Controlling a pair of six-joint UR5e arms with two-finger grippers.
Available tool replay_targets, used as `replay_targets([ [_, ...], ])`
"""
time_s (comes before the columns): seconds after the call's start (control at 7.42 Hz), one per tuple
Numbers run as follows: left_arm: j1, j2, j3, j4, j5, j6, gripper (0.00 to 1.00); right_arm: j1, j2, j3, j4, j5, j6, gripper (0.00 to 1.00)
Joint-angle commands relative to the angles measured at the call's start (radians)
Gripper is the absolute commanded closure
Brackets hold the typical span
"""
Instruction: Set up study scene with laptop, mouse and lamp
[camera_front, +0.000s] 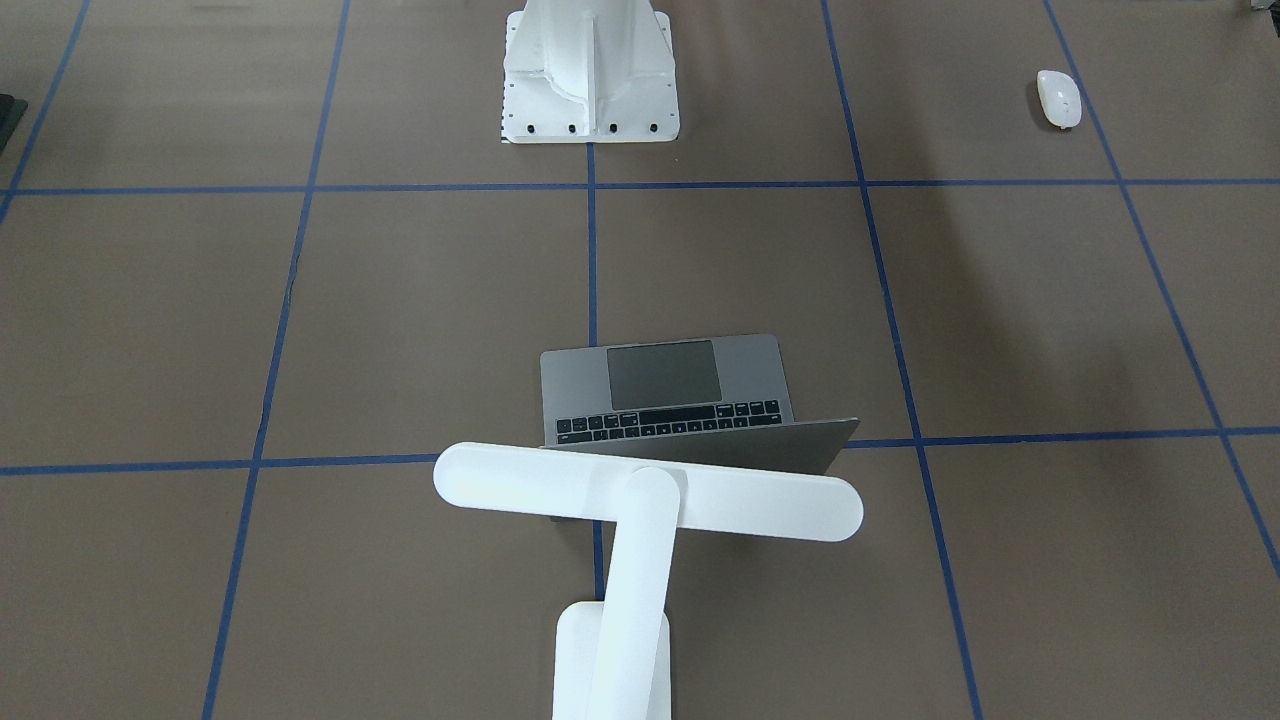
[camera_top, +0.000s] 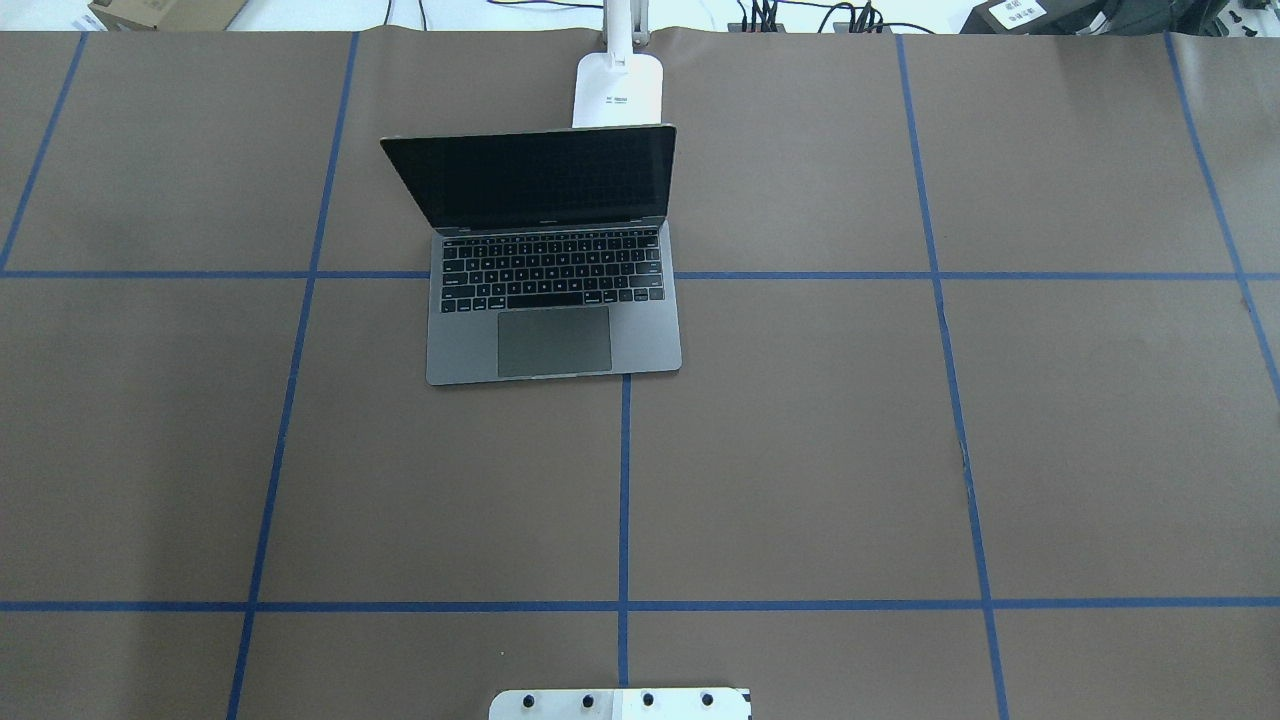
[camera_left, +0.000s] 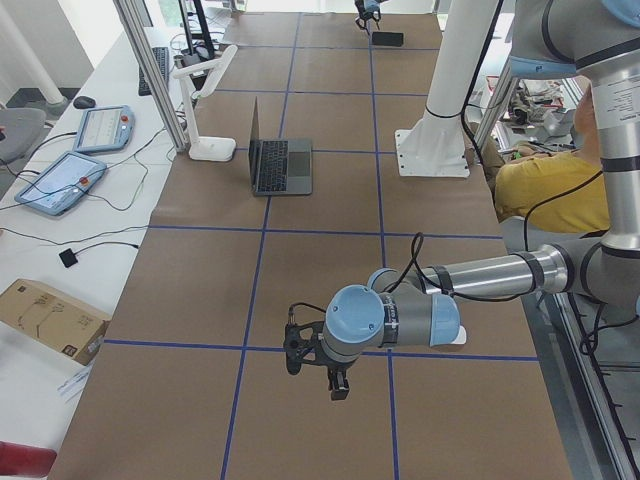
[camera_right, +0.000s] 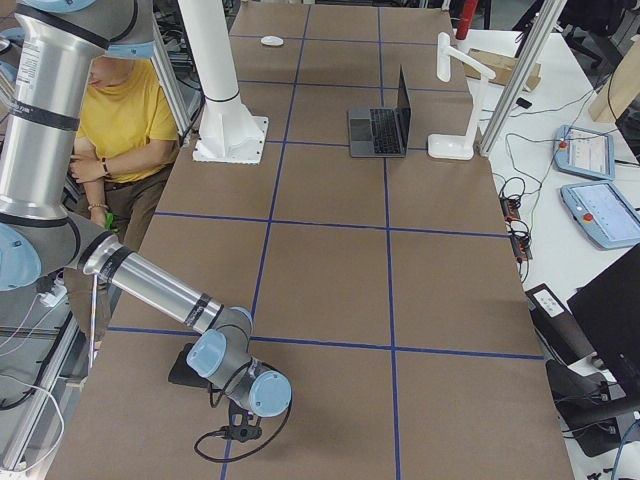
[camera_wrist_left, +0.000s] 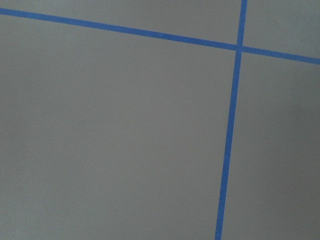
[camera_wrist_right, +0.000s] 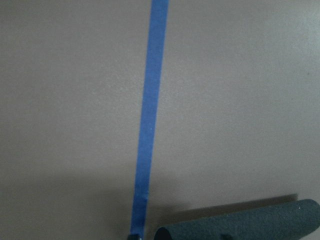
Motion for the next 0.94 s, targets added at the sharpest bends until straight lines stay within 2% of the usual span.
replay_targets([
  [0.0, 0.0, 0.0, 0.0, 0.0, 0.0, 0.0, 0.0, 0.0, -0.012, 0.0, -0.001, 0.0, -0.03, 0.38],
  [0.4, 0.0, 0.0, 0.0, 0.0, -0.002, 0.0, 0.0, 0.0, -0.014, 0.0, -0.001, 0.002, -0.044, 0.52],
  [0.81, 0.0, 0.0, 0.0, 0.0, -0.003, 0.0, 0.0, 0.0, -0.013, 0.006, -0.003, 0.0, -0.049, 0.83],
])
